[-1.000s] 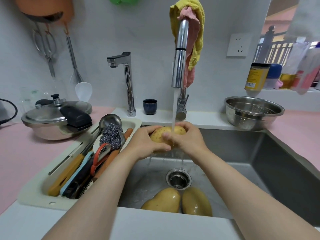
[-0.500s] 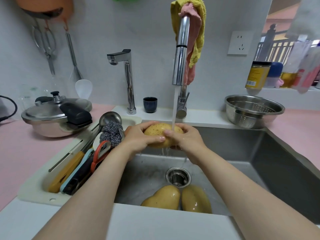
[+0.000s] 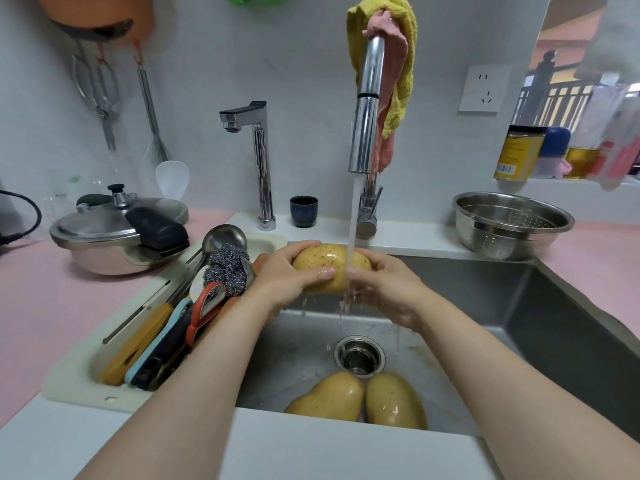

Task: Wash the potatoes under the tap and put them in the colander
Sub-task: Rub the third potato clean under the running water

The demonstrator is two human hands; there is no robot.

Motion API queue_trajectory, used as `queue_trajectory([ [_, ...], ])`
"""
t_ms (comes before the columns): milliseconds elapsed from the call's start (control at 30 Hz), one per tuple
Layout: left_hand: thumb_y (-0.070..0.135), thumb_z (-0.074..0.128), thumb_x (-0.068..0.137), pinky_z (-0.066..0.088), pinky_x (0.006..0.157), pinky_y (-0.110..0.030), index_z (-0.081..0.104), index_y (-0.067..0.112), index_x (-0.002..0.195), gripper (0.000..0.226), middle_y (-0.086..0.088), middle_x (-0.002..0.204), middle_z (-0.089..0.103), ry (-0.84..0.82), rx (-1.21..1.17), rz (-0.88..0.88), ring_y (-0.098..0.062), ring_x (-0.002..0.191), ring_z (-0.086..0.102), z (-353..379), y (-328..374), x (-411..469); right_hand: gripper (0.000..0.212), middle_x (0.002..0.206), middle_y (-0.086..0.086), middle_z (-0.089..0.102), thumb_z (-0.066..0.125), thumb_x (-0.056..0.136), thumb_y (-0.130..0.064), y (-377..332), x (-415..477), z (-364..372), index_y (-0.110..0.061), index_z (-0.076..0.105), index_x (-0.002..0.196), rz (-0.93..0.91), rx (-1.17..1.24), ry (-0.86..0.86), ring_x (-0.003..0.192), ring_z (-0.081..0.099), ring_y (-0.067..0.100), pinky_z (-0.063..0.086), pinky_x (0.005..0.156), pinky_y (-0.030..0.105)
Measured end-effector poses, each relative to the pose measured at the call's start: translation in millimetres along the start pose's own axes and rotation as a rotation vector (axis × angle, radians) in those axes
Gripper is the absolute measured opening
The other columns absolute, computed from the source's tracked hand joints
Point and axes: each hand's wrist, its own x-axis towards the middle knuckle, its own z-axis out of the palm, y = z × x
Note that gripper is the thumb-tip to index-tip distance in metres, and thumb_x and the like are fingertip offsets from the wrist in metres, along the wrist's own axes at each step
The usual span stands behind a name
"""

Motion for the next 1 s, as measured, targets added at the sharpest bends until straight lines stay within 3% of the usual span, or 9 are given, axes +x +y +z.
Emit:
queue_trajectory([
  [133,0.015,0.085,0.081,0.053,0.072,-0.008,0.064,0.024,0.135,0.059,0.004,0.122,0.065,-0.108,0.071,0.033,-0.005,0.104,0.063,6.1,2.6,-2.8,0.067,0.115,0.013,0.074,0.094,0.065,-0.043,9.1,2.4,7.8,-0.016,0.068,0.121,0.044,-0.131,0.194,0.096,0.077,0.032,0.065,0.078,0.052],
  [267,0.035,0.085,0.072,0.058,0.097,-0.038,0.063,0.024,0.137,0.069,-0.003,0.128,0.069,-0.164,0.036,-0.002,-0.020,0.117,0.067,13.3,-0.6,-0.8,0.064,0.101,0.009,0.077,0.087,0.067,-0.061,4.9,3.3,9.8,-0.015,0.072,0.110,0.062,-0.242,0.316,0.090,0.077,0.028,0.066,0.068,0.044],
  [333,0.032,0.082,0.079,0.057,0.098,-0.039,0.062,0.023,0.138,0.063,-0.003,0.131,0.067,-0.148,0.047,-0.007,-0.021,0.119,0.065,11.8,-1.3,0.0,0.060,0.107,0.013,0.076,0.084,0.077,-0.053,2.5,2.1,5.6,-0.011,0.070,0.118,0.090,-0.220,0.212,0.092,0.077,0.030,0.066,0.073,0.046],
  [467,0.022,0.071,0.095,0.054,0.085,-0.023,0.064,0.024,0.135,0.041,-0.005,0.131,0.063,-0.059,0.046,0.010,-0.019,0.115,0.062,6.1,-2.0,-1.3,0.042,0.124,0.022,0.067,0.070,0.097,-0.018,1.8,-1.8,-3.4,-0.011,0.057,0.136,0.130,-0.148,-0.052,0.102,0.071,0.038,0.061,0.091,0.053],
  [600,0.024,0.069,0.095,0.048,0.070,-0.012,0.069,0.034,0.116,0.023,0.006,0.117,0.063,0.071,0.022,0.047,-0.005,0.100,0.060,15.0,5.8,-2.2,0.044,0.126,0.024,0.065,0.070,0.095,-0.008,5.2,0.3,3.5,-0.010,0.056,0.137,0.050,-0.095,-0.027,0.113,0.068,0.045,0.058,0.095,0.059],
  [733,0.035,0.083,0.081,0.055,0.080,-0.024,0.073,0.031,0.105,0.026,0.004,0.115,0.069,0.215,-0.087,0.012,-0.012,0.103,0.065,18.1,5.7,3.2,0.050,0.119,0.017,0.070,0.082,0.085,-0.011,2.6,-2.1,13.6,-0.010,0.064,0.132,-0.066,-0.150,0.065,0.105,0.073,0.034,0.064,0.085,0.048],
  [833,0.042,0.085,0.077,0.060,0.088,-0.038,0.077,0.033,0.098,0.024,-0.001,0.114,0.073,0.247,-0.182,-0.059,-0.021,0.106,0.069,13.3,5.3,4.9,0.044,0.123,0.015,0.071,0.075,0.093,-0.014,2.8,-1.0,17.1,-0.014,0.065,0.136,-0.092,-0.107,0.065,0.108,0.072,0.032,0.064,0.086,0.045],
  [1000,0.035,0.079,0.085,0.058,0.074,-0.034,0.077,0.034,0.094,0.009,-0.009,0.121,0.068,0.229,-0.273,-0.064,-0.026,0.106,0.067,4.9,7.9,-0.2,0.038,0.142,0.017,0.060,0.052,0.106,-0.010,-4.1,-4.8,11.6,-0.013,0.057,0.143,0.006,0.108,-0.097,0.122,0.064,0.037,0.063,0.087,0.039],
])
